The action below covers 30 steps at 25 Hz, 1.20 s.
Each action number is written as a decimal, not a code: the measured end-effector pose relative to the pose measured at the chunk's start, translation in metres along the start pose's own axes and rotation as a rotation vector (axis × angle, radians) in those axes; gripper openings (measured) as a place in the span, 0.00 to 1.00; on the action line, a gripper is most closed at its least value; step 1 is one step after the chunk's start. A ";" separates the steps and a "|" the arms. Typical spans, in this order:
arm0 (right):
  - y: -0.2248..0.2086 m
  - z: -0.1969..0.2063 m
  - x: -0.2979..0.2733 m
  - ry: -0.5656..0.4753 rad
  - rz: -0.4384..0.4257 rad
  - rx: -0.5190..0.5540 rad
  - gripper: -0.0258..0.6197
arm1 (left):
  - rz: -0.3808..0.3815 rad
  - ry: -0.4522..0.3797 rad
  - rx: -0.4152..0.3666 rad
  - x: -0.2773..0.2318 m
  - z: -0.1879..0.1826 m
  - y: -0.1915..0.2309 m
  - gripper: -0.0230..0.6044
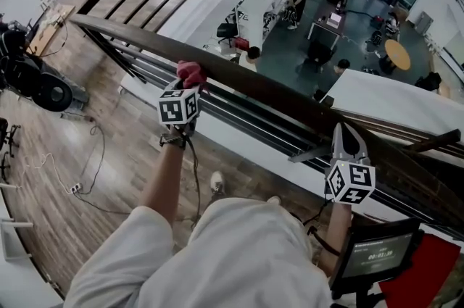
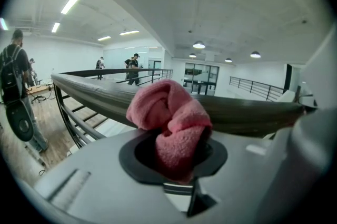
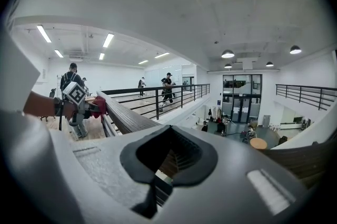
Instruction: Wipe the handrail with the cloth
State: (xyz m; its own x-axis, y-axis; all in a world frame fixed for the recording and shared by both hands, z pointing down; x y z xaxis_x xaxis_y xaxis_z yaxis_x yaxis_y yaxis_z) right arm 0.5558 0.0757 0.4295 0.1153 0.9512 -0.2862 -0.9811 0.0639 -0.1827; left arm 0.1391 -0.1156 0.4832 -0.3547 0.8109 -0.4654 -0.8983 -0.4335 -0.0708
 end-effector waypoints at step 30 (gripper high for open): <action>0.008 0.003 -0.005 0.017 -0.002 0.013 0.04 | 0.087 0.005 -0.025 0.006 -0.003 -0.041 0.19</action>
State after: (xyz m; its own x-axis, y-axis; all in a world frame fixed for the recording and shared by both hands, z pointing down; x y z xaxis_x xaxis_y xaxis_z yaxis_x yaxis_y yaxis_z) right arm 0.5467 0.0727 0.4318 0.1201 0.9459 -0.3014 -0.9828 0.0704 -0.1707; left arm 0.1746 -0.0942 0.4803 -0.4297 0.7676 -0.4755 -0.8573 -0.5122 -0.0521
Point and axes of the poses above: the fingertips, and each gripper's own axes: x backward along the fingers, y to its left, z out of its underside, the point moved 6 cm from there along x, backward along the fingers, and after that the axes turned 11 degrees about -x, right-handed, at the moved point
